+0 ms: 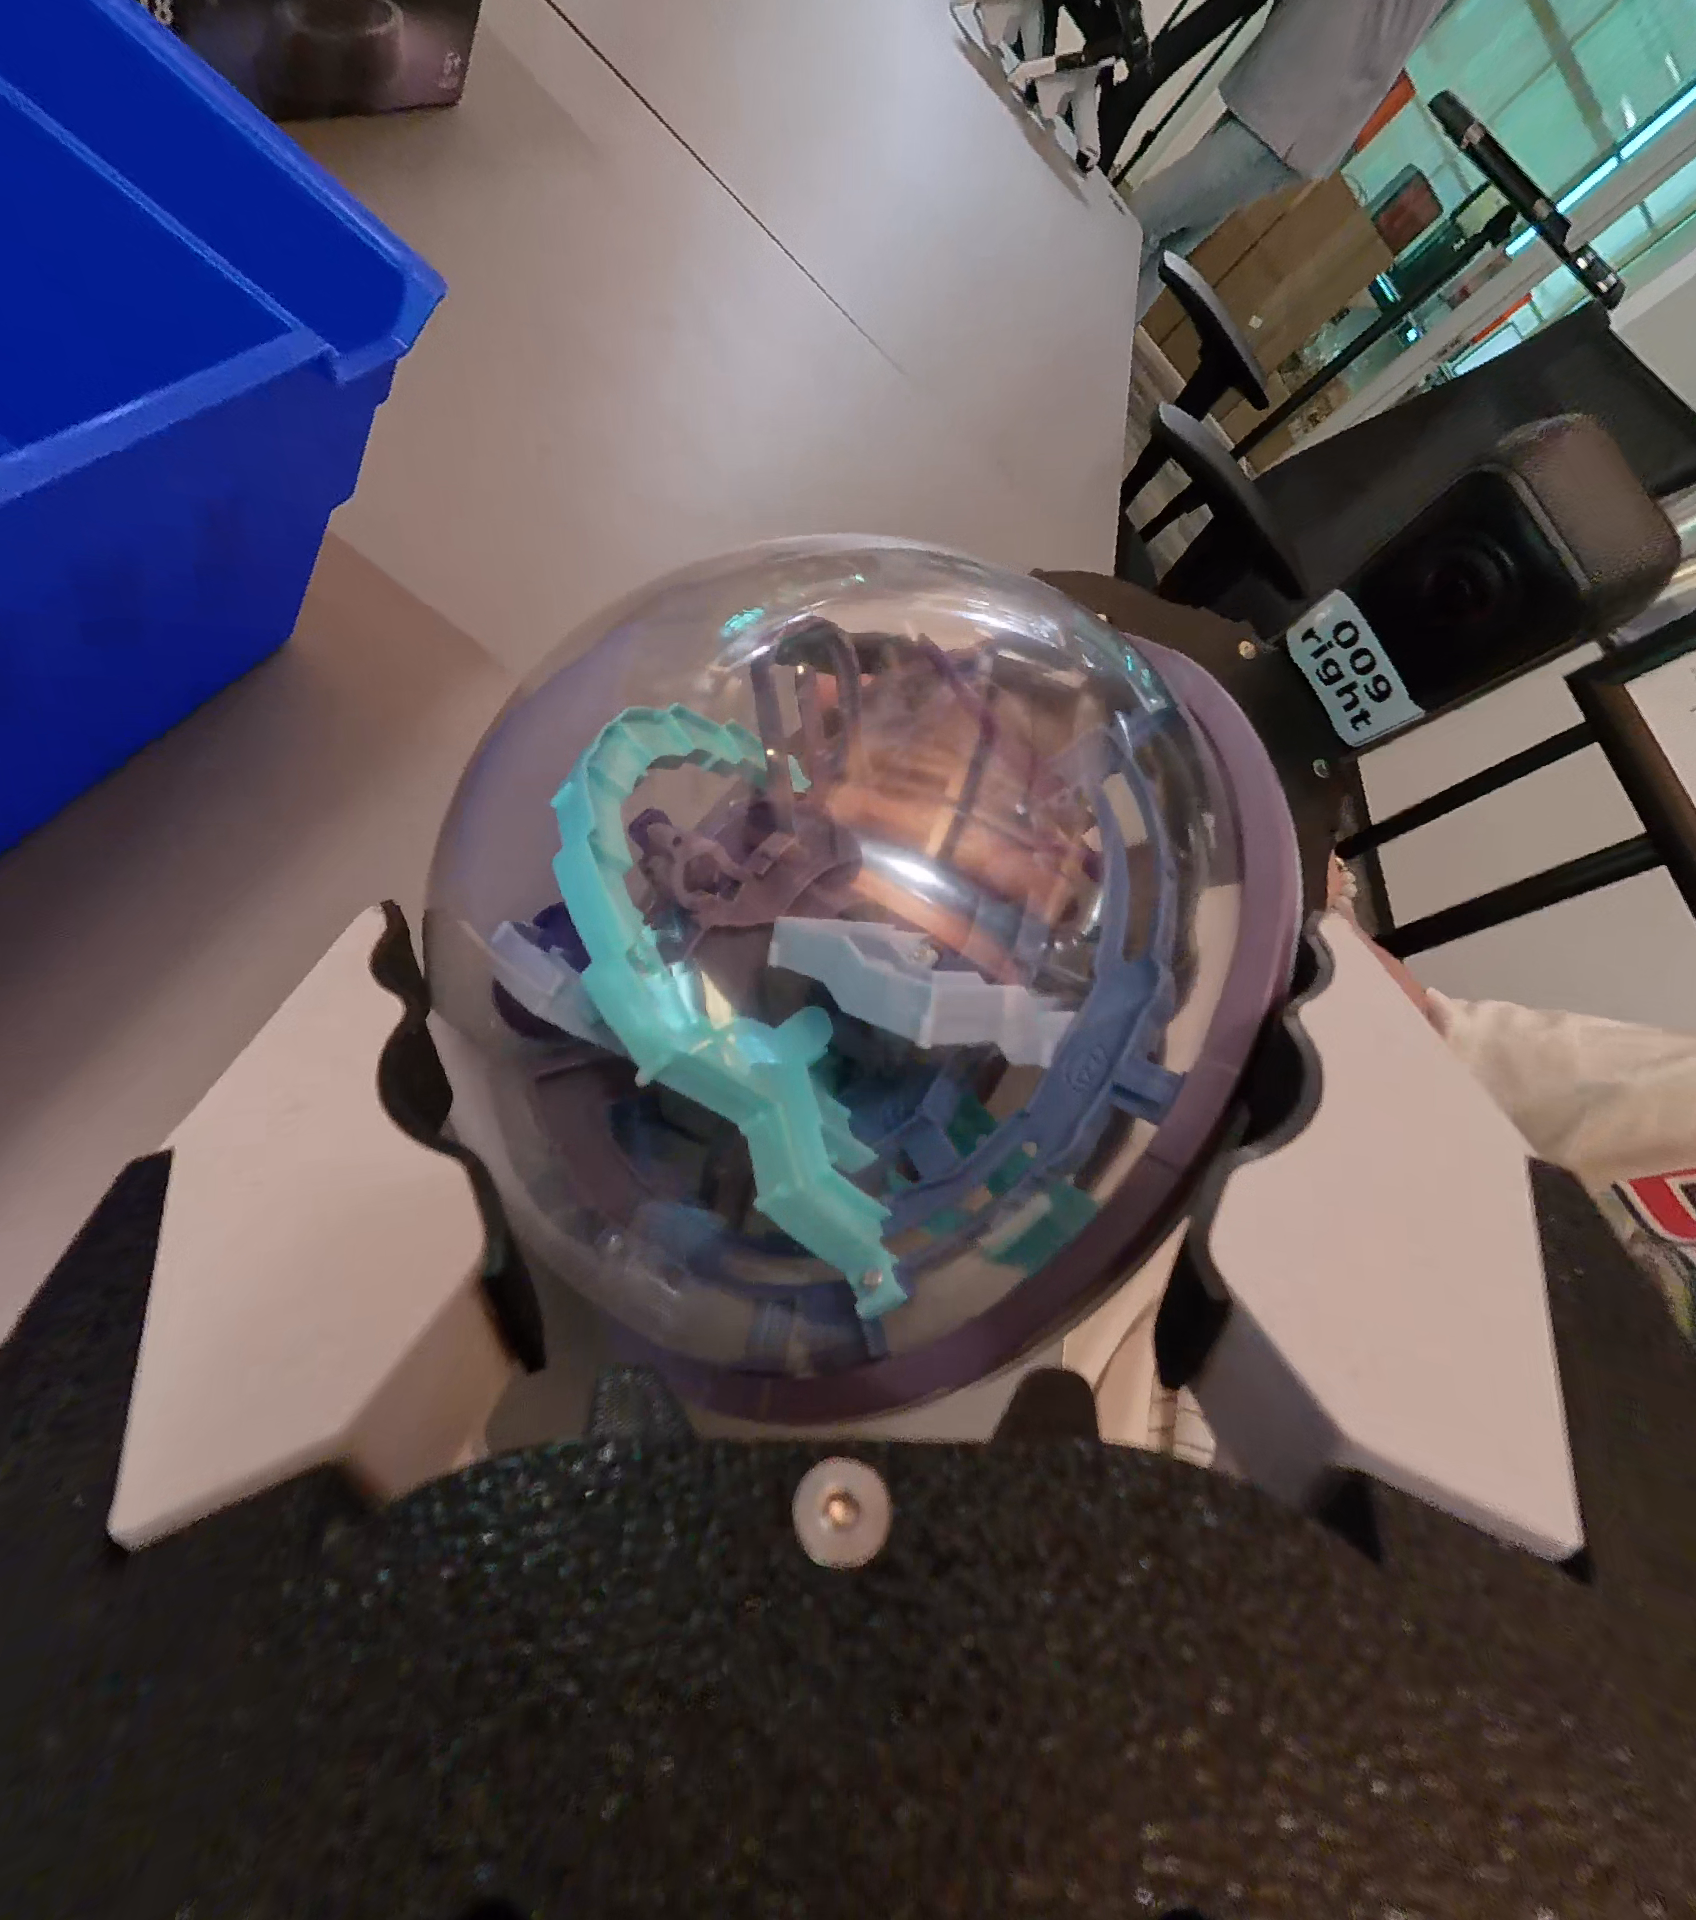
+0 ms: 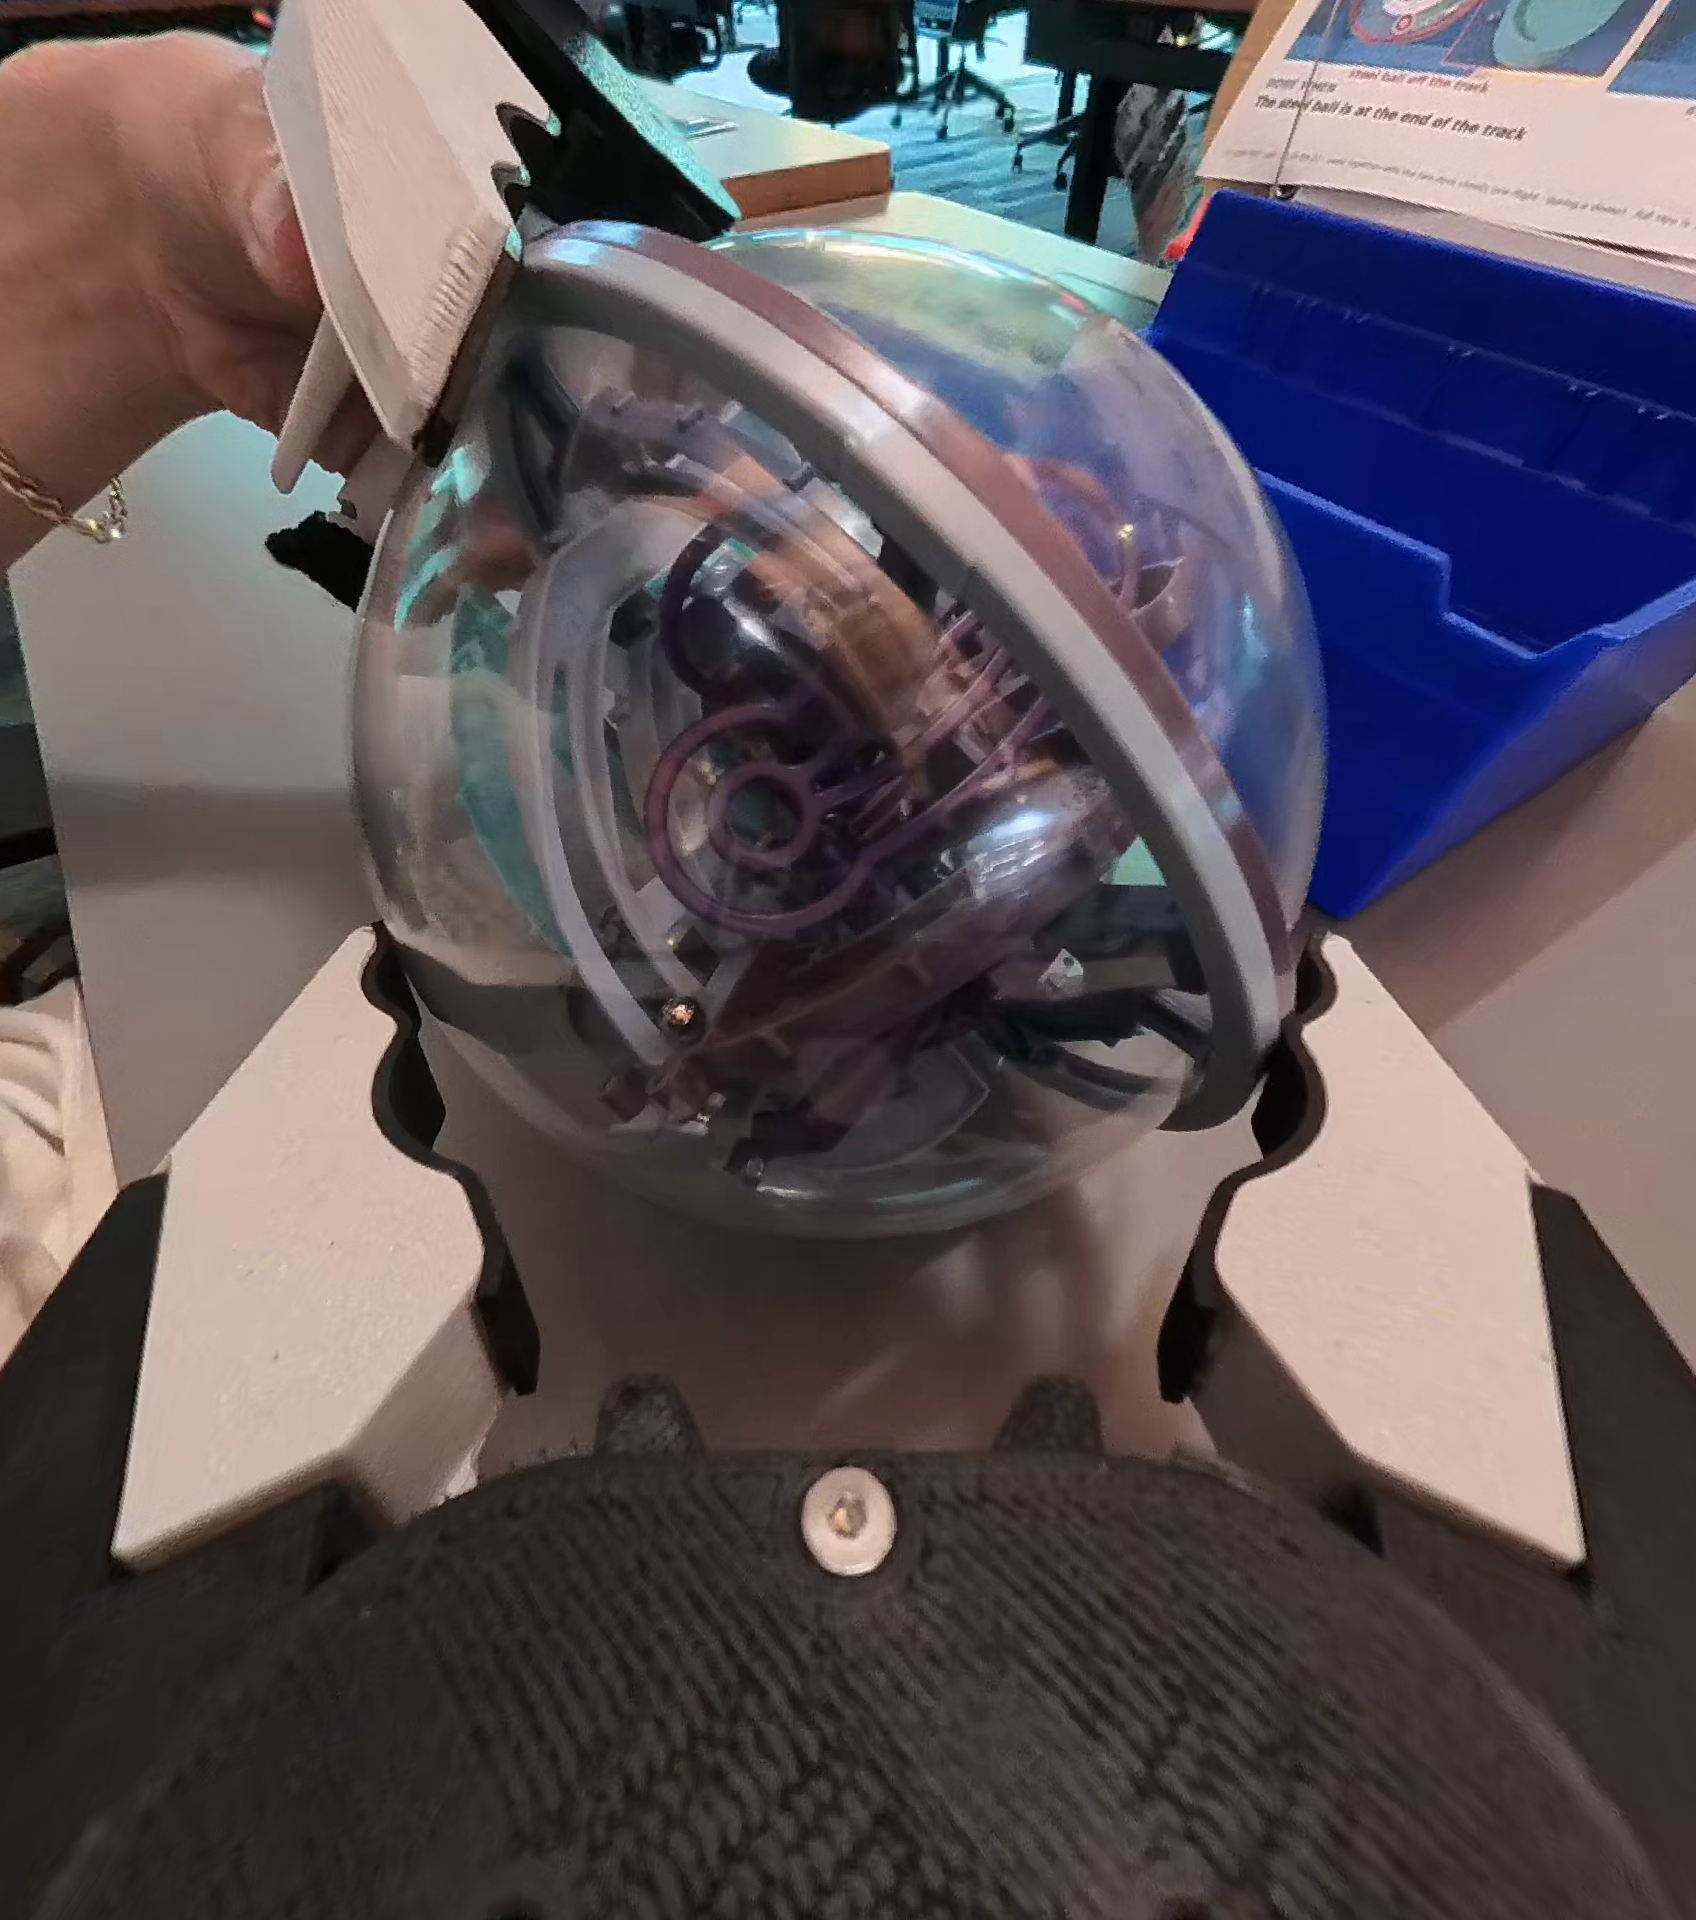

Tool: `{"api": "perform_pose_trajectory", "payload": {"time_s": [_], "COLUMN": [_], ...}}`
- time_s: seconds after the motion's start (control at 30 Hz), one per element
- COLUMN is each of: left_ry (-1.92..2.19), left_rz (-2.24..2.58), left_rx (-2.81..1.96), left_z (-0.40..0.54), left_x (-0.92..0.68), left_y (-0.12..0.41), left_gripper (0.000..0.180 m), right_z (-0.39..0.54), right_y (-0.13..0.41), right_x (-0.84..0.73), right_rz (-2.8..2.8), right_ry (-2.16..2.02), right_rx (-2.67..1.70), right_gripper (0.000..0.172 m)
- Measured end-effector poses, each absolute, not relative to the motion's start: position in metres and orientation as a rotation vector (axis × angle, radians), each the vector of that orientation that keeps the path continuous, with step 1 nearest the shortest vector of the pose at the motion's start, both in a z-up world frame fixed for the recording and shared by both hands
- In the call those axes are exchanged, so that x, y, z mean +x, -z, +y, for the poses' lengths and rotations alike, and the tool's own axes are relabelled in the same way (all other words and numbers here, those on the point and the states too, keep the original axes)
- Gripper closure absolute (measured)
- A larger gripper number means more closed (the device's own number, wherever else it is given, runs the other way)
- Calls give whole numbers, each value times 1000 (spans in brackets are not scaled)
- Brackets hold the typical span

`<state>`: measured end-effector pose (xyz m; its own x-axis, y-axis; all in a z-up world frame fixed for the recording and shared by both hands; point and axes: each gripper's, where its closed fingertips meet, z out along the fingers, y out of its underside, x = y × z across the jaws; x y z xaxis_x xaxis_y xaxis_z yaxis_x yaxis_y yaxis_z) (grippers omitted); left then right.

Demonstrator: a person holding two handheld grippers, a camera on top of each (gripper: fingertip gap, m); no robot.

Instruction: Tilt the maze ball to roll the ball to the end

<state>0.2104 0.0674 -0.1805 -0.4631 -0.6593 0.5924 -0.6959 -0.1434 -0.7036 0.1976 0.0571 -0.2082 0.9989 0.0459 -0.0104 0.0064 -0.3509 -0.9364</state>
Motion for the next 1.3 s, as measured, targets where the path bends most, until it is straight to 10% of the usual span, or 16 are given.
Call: {"api": "perform_pose_trajectory", "payload": {"time_s": [0.6, 1.1, 1.3], "left_ry": [-1656, -1750, -1763], "left_rz": [-2246, -2210, -2211], "left_rx": [1242, 1036, 820], "left_z": [73, 74, 50], "left_x": [181, 175, 164], "left_y": [184, 181, 177], "left_gripper": [27, 27, 27], "right_z": [53, 38, 53], "right_y": [221, 216, 216], "right_x": [169, 179, 159], "right_rz": [-221, -454, -580], "right_ry": [232, 321, 272], "right_rx": [-1907, -1938, -1883], "right_gripper": [16, 57, 14]}}
